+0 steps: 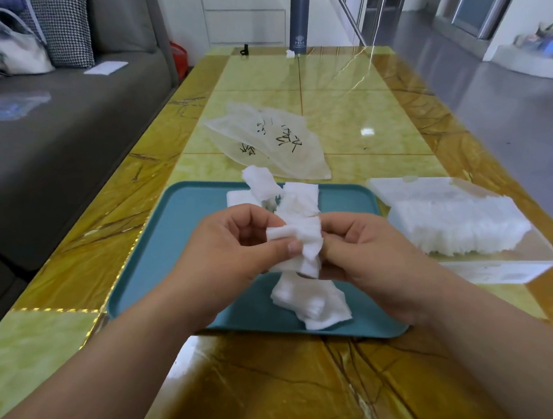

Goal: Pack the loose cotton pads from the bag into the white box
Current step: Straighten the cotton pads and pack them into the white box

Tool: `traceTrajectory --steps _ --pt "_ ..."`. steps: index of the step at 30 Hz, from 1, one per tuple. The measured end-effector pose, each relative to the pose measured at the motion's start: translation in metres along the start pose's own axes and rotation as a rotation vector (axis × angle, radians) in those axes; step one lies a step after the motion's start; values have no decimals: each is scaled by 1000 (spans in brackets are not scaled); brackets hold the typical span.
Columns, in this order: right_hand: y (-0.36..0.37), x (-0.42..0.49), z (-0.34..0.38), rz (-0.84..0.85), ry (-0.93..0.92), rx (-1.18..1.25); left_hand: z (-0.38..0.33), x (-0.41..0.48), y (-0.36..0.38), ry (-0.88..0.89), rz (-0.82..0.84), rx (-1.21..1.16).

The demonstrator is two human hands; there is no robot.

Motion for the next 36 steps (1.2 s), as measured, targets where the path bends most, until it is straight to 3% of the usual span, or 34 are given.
traceTrajectory --steps 8,13,15,20,25,32,36 --pt "8 -5 6 161 -48 81 -1 2 -13 67 -177 182" --pt "-5 -1 4 -33 -145 -276 0 1 0 112 -70 274" --pt "-7 -1 3 -55 -131 -249 1 1 2 137 -59 318" --pt "1 -4 -9 -97 38 99 0 0 7 222 -106 385" --pt "-5 -2 -14 -175 57 59 -1 -2 17 283 -92 466" --pt "-7 -8 6 -43 -51 -125 -9 0 14 266 -189 519" --pt "-34 -13 10 -251 -108 -276 -4 0 17 219 -131 426"
Point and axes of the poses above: each hand's wrist, its own x-axis towards the middle knuckle, its own y-axis out of the palm, z = x × y, the point moved 8 cm from there along x, towards the middle knuckle, and after that the axes turned 10 degrees about -y, right-handed, at the moved point
